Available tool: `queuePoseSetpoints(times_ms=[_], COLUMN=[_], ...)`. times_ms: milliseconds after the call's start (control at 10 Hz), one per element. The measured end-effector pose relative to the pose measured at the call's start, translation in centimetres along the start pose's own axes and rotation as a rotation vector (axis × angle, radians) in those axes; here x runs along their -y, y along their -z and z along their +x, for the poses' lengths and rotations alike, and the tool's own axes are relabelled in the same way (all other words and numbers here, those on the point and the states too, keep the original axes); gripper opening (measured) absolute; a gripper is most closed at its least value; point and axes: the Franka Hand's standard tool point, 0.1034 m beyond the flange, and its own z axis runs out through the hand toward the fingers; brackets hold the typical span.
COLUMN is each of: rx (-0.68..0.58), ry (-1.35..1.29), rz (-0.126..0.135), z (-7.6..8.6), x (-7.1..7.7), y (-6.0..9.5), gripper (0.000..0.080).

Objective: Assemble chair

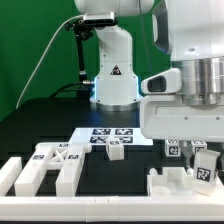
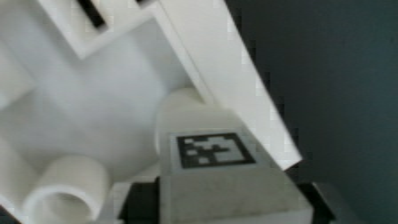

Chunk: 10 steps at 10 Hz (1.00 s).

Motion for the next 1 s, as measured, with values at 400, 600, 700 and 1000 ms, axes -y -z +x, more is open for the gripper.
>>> queuePoseSetpoints(times_ms=[400, 600, 700, 1000], rx=[0.039, 0.083, 0.083, 0.062], ry=[-0.699, -1.028, -1.039, -0.712], rz=[0.018, 0.043, 0.042, 0.038], z=[-0.3, -0.37, -0.4, -0.55], x=[0.01, 0.25, 0.27, -0.03], y=[-0.13, -0.12, -0.12, -0.34], gripper=[0.0294, 0.0291, 0.0291, 0.0291])
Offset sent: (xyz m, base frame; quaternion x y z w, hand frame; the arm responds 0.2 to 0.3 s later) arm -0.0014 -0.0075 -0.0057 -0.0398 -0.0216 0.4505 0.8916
